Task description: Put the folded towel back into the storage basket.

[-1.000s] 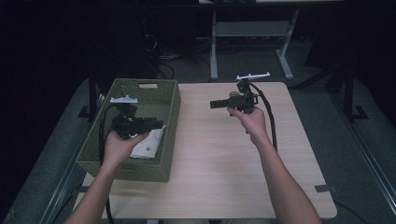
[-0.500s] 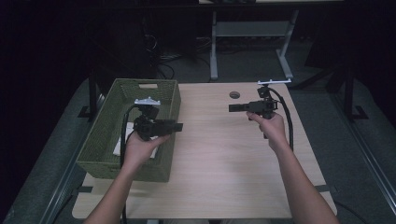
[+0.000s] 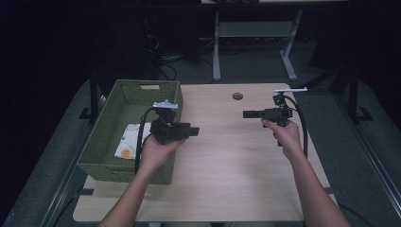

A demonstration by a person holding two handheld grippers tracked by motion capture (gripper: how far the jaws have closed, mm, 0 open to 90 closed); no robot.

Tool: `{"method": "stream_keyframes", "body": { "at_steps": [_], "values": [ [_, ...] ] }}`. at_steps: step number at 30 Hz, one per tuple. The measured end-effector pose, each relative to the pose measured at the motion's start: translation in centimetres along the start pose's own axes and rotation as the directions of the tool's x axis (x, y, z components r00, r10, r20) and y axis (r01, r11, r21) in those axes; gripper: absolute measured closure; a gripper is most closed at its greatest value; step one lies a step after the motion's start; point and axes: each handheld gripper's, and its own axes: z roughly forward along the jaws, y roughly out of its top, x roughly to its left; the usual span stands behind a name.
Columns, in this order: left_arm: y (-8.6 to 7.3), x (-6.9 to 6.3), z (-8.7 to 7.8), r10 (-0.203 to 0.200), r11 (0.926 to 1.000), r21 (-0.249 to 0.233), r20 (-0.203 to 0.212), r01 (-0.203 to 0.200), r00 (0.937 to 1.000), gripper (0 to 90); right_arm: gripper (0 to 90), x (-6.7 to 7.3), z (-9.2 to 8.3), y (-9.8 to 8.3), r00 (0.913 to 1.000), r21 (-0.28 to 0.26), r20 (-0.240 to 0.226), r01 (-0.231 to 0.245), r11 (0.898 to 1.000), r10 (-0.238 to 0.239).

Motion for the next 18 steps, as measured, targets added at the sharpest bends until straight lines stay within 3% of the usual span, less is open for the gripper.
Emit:
{"method": "stream_keyframes", "body": {
  "at_steps": [12, 18],
  "values": [
    [0.0, -1.8, 2.3, 0.005, 0.9998, 0.017, 0.019, -0.005, 0.9998, 46.5, 33.1, -1.6, -2.0, -1.6, 0.9997, -0.001, 0.017, -0.016, 1.000, 0.016],
    [-0.3, -2.6, 3.8, -0.001, 0.9995, 0.032, 0.023, 0.000, 0.9997, 42.8, 33.1, -2.6, -3.2, -2.7, 0.9990, -0.028, 0.023, -0.038, 0.999, 0.038]
  ]
}}
